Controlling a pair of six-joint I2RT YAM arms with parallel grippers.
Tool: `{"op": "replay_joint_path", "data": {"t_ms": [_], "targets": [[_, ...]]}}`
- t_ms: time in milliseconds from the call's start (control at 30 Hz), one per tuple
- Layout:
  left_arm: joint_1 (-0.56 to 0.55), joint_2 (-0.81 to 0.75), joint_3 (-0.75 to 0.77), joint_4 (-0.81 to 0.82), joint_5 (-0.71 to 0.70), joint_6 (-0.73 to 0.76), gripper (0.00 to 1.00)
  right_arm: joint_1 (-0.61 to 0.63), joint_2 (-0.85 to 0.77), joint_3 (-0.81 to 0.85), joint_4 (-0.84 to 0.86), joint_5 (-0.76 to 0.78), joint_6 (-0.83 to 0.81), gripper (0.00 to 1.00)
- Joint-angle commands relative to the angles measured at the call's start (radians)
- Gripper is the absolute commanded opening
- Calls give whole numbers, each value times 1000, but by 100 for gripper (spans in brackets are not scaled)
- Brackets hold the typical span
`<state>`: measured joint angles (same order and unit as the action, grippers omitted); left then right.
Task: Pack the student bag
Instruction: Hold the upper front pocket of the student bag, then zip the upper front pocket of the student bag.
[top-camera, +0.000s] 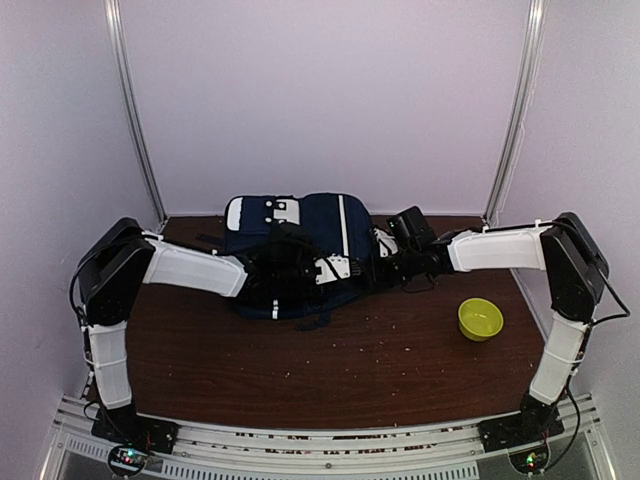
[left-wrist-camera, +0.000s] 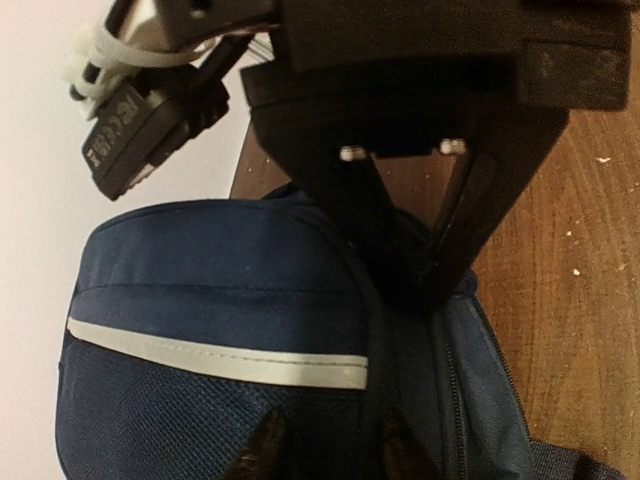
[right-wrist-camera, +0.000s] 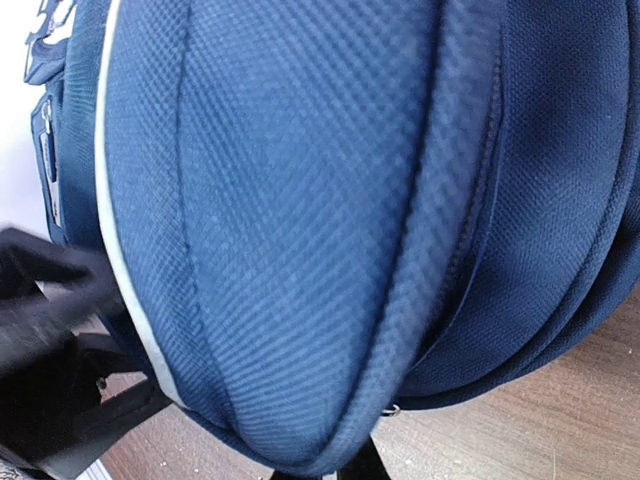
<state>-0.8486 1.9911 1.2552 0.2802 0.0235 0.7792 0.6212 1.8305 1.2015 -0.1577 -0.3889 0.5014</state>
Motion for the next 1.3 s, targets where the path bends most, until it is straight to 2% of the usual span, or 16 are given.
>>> {"op": "replay_joint_path", "data": {"t_ms": [0, 67, 167, 367, 500, 733, 867, 1033, 1267], "targets": [[-1, 33, -17, 59, -166, 84, 26, -9, -10, -14, 10, -21, 3, 0], [-2, 33, -36, 73, -187, 114, 24, -16, -21, -13, -12, -6, -6, 0], [-1, 24, -53, 78, -221, 130, 0, -34, -40, -3, -84, 54, -35, 0], [2, -43, -122, 58, -251, 143, 0, -48, -69, 48, -263, 278, -146, 0], [30, -131, -202, 19, -220, 95, 0, -50, -61, 115, -380, 376, -205, 0], [49, -249, -310, -35, -182, 70, 0, -52, -60, 181, -458, 388, -292, 0], [65, -319, -373, -78, -141, 68, 0, -52, -42, 235, -532, 445, -347, 0], [98, -394, -460, -89, -119, 44, 0, -59, -19, 261, -529, 493, -369, 0], [158, -512, -565, -67, -96, -37, 0, -73, 82, 434, -540, 471, -368, 0]]}}
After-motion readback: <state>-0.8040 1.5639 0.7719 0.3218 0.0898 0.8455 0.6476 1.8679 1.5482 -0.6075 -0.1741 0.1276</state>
